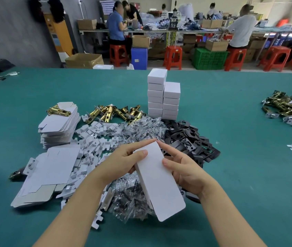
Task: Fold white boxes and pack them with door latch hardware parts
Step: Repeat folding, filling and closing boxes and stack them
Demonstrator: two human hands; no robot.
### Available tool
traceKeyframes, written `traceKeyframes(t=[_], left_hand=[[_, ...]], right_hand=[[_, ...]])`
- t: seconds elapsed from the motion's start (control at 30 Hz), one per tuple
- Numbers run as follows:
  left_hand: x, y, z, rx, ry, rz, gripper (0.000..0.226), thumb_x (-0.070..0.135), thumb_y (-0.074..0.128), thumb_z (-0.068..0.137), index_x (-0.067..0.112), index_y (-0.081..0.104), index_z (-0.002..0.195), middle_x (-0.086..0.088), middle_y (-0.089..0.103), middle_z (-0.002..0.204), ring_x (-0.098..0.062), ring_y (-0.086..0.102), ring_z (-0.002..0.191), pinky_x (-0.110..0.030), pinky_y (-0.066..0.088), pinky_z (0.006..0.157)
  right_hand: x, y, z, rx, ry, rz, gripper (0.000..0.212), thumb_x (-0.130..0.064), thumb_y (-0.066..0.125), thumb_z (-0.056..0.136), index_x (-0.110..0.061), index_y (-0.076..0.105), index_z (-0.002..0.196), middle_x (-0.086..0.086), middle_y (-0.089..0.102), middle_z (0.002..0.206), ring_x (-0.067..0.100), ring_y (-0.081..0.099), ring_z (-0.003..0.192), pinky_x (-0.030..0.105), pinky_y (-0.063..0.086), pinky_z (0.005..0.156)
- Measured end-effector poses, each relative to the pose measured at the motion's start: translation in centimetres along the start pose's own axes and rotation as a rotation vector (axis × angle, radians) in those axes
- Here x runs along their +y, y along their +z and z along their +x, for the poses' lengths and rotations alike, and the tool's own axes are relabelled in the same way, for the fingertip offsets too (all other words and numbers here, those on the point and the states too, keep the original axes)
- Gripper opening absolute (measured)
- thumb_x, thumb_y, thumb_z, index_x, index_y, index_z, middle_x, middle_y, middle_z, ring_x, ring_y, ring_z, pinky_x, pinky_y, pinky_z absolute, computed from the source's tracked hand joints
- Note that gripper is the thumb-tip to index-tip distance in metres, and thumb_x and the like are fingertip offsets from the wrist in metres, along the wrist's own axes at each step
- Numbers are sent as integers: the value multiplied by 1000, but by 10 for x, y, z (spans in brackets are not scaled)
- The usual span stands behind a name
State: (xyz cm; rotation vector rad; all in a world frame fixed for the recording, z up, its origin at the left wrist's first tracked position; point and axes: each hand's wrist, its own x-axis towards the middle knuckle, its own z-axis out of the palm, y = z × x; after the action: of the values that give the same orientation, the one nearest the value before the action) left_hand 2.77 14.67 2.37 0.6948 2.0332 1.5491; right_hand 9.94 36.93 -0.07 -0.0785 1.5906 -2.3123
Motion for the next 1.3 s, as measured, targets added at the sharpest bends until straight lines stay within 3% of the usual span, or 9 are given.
traceKeyframes(t=[0.23, 0.37, 0.5, 0.63, 0.87, 1.0, 1.13, 1.23, 1.3], left_hand=[[5, 1, -1, -38, -22, 34, 33, 44, 48, 101, 56, 61, 130, 18, 60, 75, 1, 54, 68, -14, 44, 58], [5, 4, -1, -39, -33, 55, 38, 59, 51, 97, 60, 53, 134, 0, 68, 111, -17, 63, 88, -27, 53, 75], [4, 7, -1, -73, -47, 21, 34, 47, 46, 105, 63, 51, 134, 35, 57, 129, 4, 61, 110, -20, 55, 83], [0, 12, 0, -30, -21, 113, 35, 63, 35, 101, 71, 43, 134, 49, 41, 132, 15, 40, 125, -22, 40, 97], [-9, 9, 6, 172, 259, 629, 73, -7, 52, 94, 51, 52, 139, 25, 30, 155, 5, 17, 144, -22, 20, 114], [-11, 15, 11, 236, 340, 809, 64, 4, 76, 85, 32, 58, 140, 14, 48, 148, -14, 25, 142, -37, 23, 120], [-10, 14, 13, 319, 292, 563, 46, 26, 76, 87, 47, 61, 125, 20, 60, 122, 1, 46, 119, -29, 42, 100], [-6, 4, 12, 278, 200, 359, 35, 41, 74, 87, 63, 58, 109, 23, 67, 111, 10, 55, 103, -12, 39, 77], [-5, 0, 13, 163, 152, 359, 33, 35, 75, 90, 58, 61, 109, 28, 69, 107, 12, 58, 95, -4, 40, 71]], right_hand=[[1, -1, 3, 20, 12, 83, 52, -17, 71, 90, -32, 62, 140, 27, 63, 134, 37, 68, 107, 48, 61, 87], [0, -2, 2, 32, 39, 124, 49, -16, 69, 92, -29, 63, 138, 23, 67, 131, 33, 72, 103, 42, 62, 79], [6, -6, 0, 8, 75, 151, 56, -10, 67, 93, -29, 54, 145, 15, 69, 132, 30, 74, 101, 39, 62, 75], [9, -11, 1, 16, 99, 167, 53, -13, 71, 91, -29, 61, 141, 13, 68, 133, 29, 73, 102, 40, 61, 76], [4, -14, 13, 211, 113, 213, 33, -28, 67, 93, -20, 74, 125, 10, 74, 110, 22, 71, 85, 36, 57, 70], [5, -11, 18, 264, 125, 144, 31, -38, 68, 85, -20, 82, 106, 9, 76, 108, 21, 73, 90, 40, 60, 83], [2, -8, 20, 221, 26, 94, 40, -52, 52, 102, -25, 75, 122, 9, 70, 130, 29, 71, 114, 42, 62, 83], [1, -10, 17, 167, -76, -67, 56, -65, 64, 89, -40, 60, 139, -1, 61, 144, 23, 61, 130, 47, 53, 105], [4, -12, 16, 114, -141, -189, 60, -53, 71, 90, -41, 52, 146, -1, 62, 143, 26, 60, 130, 46, 50, 109]])
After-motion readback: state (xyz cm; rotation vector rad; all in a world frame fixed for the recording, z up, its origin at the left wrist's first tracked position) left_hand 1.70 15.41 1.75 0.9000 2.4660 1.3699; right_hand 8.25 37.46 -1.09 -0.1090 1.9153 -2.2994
